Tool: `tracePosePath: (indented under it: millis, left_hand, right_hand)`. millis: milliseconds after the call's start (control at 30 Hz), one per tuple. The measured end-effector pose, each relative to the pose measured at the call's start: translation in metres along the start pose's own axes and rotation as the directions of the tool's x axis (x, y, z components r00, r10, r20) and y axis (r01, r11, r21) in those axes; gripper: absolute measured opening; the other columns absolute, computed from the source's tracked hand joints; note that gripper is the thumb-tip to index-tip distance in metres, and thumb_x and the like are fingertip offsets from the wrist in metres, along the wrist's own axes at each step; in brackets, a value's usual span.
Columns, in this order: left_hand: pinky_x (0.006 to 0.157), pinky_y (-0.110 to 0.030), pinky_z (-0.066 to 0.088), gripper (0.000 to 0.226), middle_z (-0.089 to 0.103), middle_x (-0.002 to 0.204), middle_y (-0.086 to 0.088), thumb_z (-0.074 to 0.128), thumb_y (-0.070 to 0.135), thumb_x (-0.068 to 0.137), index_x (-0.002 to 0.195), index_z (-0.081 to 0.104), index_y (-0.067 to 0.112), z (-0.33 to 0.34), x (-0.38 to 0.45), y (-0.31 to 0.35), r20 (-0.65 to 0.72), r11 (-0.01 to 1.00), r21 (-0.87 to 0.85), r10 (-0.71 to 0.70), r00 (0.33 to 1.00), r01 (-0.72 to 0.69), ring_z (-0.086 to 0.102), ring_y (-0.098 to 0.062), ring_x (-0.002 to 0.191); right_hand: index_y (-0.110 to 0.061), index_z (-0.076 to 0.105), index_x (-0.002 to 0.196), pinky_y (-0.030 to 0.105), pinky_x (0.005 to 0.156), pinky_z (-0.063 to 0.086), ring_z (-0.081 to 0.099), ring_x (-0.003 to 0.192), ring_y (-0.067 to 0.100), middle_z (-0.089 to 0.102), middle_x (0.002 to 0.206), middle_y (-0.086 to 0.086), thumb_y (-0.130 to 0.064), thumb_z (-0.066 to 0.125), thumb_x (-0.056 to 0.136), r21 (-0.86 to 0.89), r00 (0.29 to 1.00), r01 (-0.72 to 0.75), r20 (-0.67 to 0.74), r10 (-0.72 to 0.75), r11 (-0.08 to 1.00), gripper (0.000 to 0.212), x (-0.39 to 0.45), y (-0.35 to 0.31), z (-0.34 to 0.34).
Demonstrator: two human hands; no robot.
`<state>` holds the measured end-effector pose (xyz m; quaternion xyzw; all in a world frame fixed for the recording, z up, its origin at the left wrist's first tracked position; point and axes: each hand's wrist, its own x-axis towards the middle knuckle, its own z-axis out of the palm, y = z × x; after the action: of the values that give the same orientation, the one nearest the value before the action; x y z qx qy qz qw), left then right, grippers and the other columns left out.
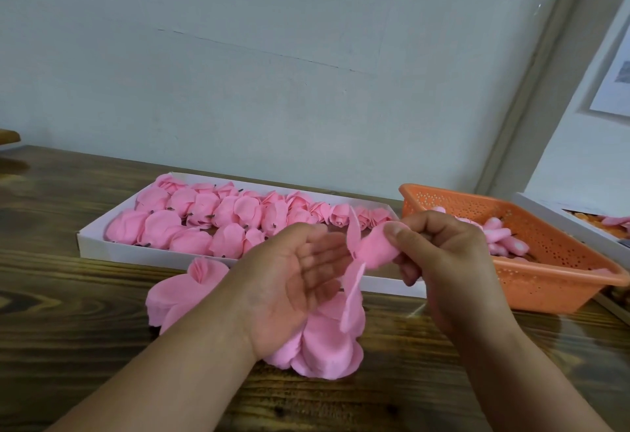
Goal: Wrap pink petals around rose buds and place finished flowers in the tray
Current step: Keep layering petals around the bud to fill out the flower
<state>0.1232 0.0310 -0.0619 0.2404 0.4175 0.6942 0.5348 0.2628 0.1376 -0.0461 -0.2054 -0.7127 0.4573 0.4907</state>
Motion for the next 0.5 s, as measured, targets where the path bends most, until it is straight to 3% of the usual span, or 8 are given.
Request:
tracePosePath:
  millis: [100, 167, 233, 300, 367, 500]
  left_hand:
    - [0.092, -0.042, 0.049, 0.038, 0.071, 0.091, -0.012, 0.070, 0.048, 0.070, 0.092, 0.077, 0.017, 0.003, -0.004, -0.002, 0.111, 0.955, 0.282, 0.061, 0.992, -0.090, 0.067, -0.026, 0.089]
    - [0.103, -0.050, 0.043, 0.058, 0.072, 0.102, -0.014, 0.062, 0.069, 0.073, 0.100, 0.075, 0.020, 0.003, -0.005, -0.004, 0.164, 0.926, 0.352, 0.086, 0.983, -0.139, 0.066, -0.030, 0.103]
    - [0.104, -0.048, 0.043, 0.077, 0.071, 0.109, -0.013, 0.059, 0.082, 0.062, 0.106, 0.072, 0.020, 0.003, -0.004, -0.007, 0.216, 0.906, 0.370, 0.130, 0.968, -0.204, 0.064, -0.028, 0.110]
    - [0.103, -0.055, 0.042, 0.081, 0.066, 0.112, -0.022, 0.069, 0.078, 0.056, 0.106, 0.071, 0.015, 0.003, -0.003, -0.011, 0.241, 0.894, 0.370, 0.171, 0.955, -0.253, 0.060, -0.038, 0.113]
    - [0.102, -0.061, 0.041, 0.056, 0.064, 0.108, -0.026, 0.078, 0.057, 0.062, 0.097, 0.073, 0.014, 0.005, -0.005, -0.013, 0.211, 0.876, 0.384, 0.226, 0.951, -0.293, 0.060, -0.041, 0.106]
    - [0.100, -0.054, 0.046, 0.024, 0.074, 0.100, -0.004, 0.065, 0.040, 0.085, 0.099, 0.073, 0.023, 0.007, -0.003, -0.018, 0.068, 0.865, 0.424, 0.263, 0.962, -0.266, 0.066, -0.026, 0.103]
  right_hand:
    - [0.007, 0.059, 0.070, 0.020, 0.038, 0.034, 0.035, 0.035, 0.011, 0.045, 0.040, 0.002, -0.003, 0.060, 0.085, 0.151, 0.995, -0.087, -0.026, 0.092, 0.985, 0.019, 0.002, 0.004, 0.002]
    - [0.010, 0.056, 0.070, 0.021, 0.039, 0.033, 0.034, 0.035, 0.011, 0.043, 0.040, 0.004, -0.004, 0.059, 0.086, 0.212, 0.990, -0.121, -0.047, 0.134, 0.970, 0.022, 0.002, 0.005, 0.003]
    - [0.010, 0.055, 0.069, 0.023, 0.040, 0.032, 0.034, 0.036, 0.012, 0.042, 0.040, 0.005, -0.005, 0.059, 0.086, 0.243, 0.984, -0.136, -0.076, 0.159, 0.960, 0.023, 0.003, 0.006, 0.003]
    - [0.010, 0.056, 0.069, 0.022, 0.040, 0.032, 0.034, 0.036, 0.012, 0.041, 0.040, 0.004, -0.004, 0.059, 0.086, 0.259, 0.980, -0.135, -0.106, 0.167, 0.956, 0.023, 0.002, 0.005, 0.003]
    - [0.009, 0.056, 0.067, 0.021, 0.039, 0.033, 0.035, 0.035, 0.012, 0.042, 0.040, 0.004, -0.004, 0.059, 0.086, 0.276, 0.978, -0.125, -0.128, 0.165, 0.953, 0.023, 0.001, 0.004, 0.005]
    - [-0.006, 0.061, 0.057, 0.021, 0.037, 0.036, 0.039, 0.035, 0.012, 0.047, 0.040, 0.003, -0.002, 0.061, 0.085, 0.224, 0.985, -0.114, -0.105, 0.140, 0.968, 0.029, -0.006, 0.002, 0.015]
